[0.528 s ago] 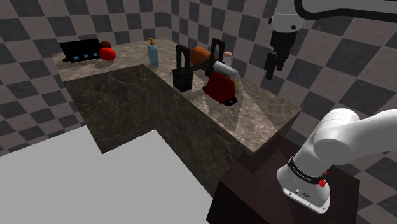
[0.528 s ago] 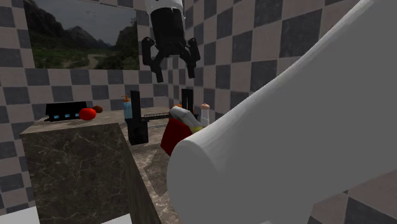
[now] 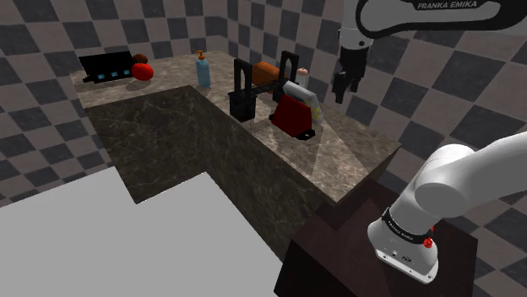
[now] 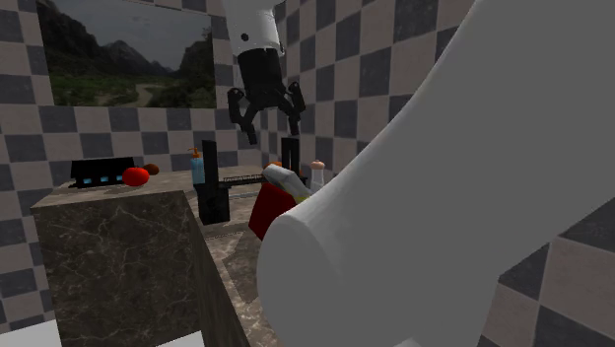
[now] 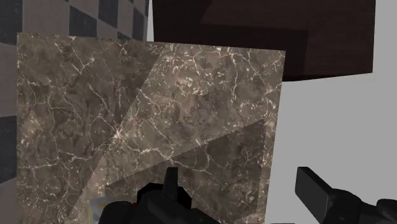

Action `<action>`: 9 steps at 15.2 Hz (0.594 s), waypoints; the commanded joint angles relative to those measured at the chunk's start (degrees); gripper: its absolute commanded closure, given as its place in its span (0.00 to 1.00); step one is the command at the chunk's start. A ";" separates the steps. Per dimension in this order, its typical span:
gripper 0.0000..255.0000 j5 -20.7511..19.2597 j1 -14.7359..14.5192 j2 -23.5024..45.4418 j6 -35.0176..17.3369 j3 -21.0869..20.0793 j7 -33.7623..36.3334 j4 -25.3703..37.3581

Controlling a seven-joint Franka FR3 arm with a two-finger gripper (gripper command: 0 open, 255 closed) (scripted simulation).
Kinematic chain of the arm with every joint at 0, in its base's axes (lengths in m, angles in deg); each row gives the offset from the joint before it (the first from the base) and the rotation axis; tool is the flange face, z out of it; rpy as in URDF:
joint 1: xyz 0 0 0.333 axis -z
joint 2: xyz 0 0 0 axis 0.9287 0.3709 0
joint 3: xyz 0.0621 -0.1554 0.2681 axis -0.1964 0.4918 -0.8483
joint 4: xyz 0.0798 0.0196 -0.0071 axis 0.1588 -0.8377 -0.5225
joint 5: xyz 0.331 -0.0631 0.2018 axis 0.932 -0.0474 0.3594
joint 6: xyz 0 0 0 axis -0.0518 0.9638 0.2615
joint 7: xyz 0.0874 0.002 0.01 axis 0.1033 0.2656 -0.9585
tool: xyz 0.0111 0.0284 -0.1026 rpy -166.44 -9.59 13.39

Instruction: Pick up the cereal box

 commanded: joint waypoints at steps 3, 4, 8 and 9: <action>0.00 -2.22 1.15 7.31 -5.08 1.17 -0.03 2.56; 0.00 -2.72 1.43 9.28 -6.22 1.46 -0.03 3.47; 0.00 -4.55 2.52 17.29 -10.23 2.58 0.01 7.84; 0.00 -4.95 2.78 19.32 -11.09 2.86 0.02 9.11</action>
